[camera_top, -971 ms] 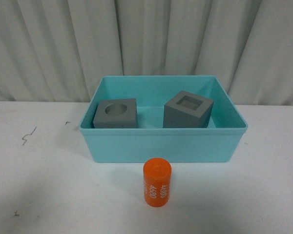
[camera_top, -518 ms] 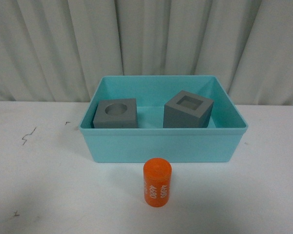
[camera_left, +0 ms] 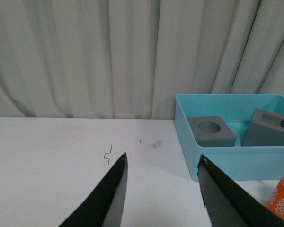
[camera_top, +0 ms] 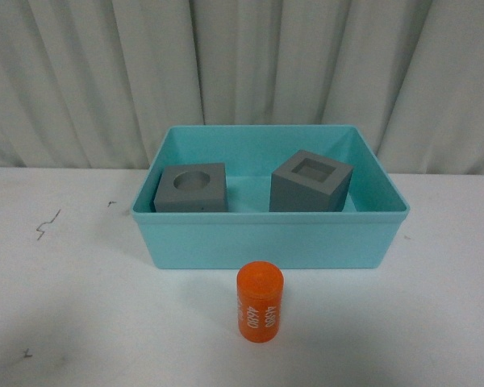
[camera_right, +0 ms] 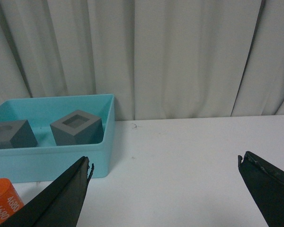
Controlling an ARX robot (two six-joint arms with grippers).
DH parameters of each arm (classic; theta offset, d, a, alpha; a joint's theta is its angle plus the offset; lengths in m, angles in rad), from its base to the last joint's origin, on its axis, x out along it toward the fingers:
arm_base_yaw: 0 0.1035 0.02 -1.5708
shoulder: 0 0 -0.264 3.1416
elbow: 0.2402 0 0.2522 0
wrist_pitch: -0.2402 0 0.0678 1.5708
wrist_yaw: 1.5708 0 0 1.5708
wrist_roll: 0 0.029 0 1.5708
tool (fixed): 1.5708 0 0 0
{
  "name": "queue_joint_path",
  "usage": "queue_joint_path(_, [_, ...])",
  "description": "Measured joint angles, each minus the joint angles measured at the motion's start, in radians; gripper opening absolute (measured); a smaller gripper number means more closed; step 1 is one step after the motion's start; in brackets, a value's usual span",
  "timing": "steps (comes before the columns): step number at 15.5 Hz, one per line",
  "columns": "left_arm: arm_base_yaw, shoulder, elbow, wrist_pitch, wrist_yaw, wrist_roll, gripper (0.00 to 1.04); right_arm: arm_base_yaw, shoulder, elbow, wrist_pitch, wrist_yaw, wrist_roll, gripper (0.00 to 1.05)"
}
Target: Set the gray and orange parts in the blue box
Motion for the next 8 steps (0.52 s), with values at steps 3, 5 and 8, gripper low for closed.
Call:
queue_joint_path(3, [0.0, 0.0, 0.0, 0.0, 0.0, 0.001, 0.97, -0.006, 0.008, 0.007, -0.031, -0.023, -0.008, 0.98])
queue_joint_path(5, [0.0, 0.0, 0.0, 0.0, 0.001, 0.001, 0.98, -0.047, 0.227, 0.071, -0.002, -0.152, -0.031, 0.98])
queue_joint_path(8, [0.0, 0.0, 0.0, 0.0, 0.0, 0.001, 0.98, 0.039, 0.587, 0.201, 0.286, -0.147, -0.007, 0.98])
